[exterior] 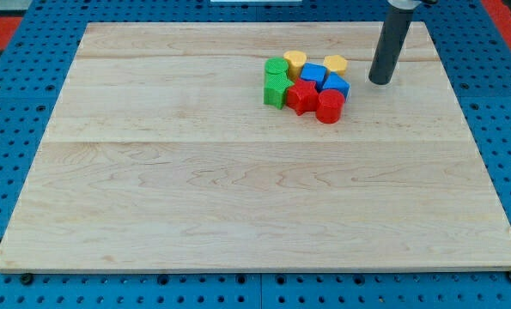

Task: Push the blue triangle and red circle into the group of blocks

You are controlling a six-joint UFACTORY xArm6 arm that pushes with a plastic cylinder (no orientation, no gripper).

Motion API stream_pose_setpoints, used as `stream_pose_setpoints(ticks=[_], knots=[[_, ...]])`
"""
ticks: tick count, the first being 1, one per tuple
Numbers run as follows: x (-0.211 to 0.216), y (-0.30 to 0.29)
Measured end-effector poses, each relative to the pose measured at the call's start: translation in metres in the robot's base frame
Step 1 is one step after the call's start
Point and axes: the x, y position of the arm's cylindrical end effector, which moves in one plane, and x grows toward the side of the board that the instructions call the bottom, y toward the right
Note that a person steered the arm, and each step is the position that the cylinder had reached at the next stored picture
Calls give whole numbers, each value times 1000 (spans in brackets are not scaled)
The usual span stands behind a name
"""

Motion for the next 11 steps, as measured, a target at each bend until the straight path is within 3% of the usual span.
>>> stream_pose_setpoints(ticks=[5, 7, 9, 10, 11], knots=[[14, 7], [22, -56], [44, 34], [90, 4], [84, -42]])
